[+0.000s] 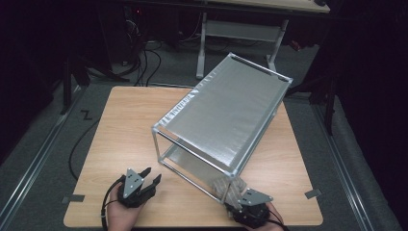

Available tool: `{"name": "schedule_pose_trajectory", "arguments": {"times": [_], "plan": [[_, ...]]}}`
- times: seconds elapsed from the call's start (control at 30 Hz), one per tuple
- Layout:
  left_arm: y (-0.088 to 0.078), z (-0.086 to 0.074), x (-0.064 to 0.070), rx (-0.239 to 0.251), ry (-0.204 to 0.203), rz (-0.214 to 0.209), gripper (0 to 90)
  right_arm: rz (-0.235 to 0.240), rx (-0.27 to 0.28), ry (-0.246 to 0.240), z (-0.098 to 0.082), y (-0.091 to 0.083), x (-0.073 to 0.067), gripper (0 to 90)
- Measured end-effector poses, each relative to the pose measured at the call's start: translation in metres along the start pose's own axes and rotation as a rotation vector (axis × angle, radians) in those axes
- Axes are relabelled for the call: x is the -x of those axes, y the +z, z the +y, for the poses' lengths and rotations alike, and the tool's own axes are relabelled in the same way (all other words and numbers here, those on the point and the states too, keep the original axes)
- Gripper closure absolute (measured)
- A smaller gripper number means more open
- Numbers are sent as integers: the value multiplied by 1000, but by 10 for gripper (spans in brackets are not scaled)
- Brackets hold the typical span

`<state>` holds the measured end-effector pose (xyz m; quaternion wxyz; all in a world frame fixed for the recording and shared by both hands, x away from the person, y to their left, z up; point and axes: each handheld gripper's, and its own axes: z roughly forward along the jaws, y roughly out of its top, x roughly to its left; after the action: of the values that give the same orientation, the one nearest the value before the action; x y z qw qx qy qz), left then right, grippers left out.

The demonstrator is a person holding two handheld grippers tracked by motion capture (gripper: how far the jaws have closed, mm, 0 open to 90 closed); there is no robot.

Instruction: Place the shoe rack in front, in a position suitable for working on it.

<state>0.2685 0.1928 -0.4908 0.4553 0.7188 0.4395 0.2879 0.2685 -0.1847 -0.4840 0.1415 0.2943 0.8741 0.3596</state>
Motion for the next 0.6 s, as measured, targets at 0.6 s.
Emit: {"name": "schedule_pose_trajectory", "arguments": {"times": [0.6], "plan": [[-46,-18,25,-18,7,-25,528,141,21,-138,62,65,-34,600]]}}
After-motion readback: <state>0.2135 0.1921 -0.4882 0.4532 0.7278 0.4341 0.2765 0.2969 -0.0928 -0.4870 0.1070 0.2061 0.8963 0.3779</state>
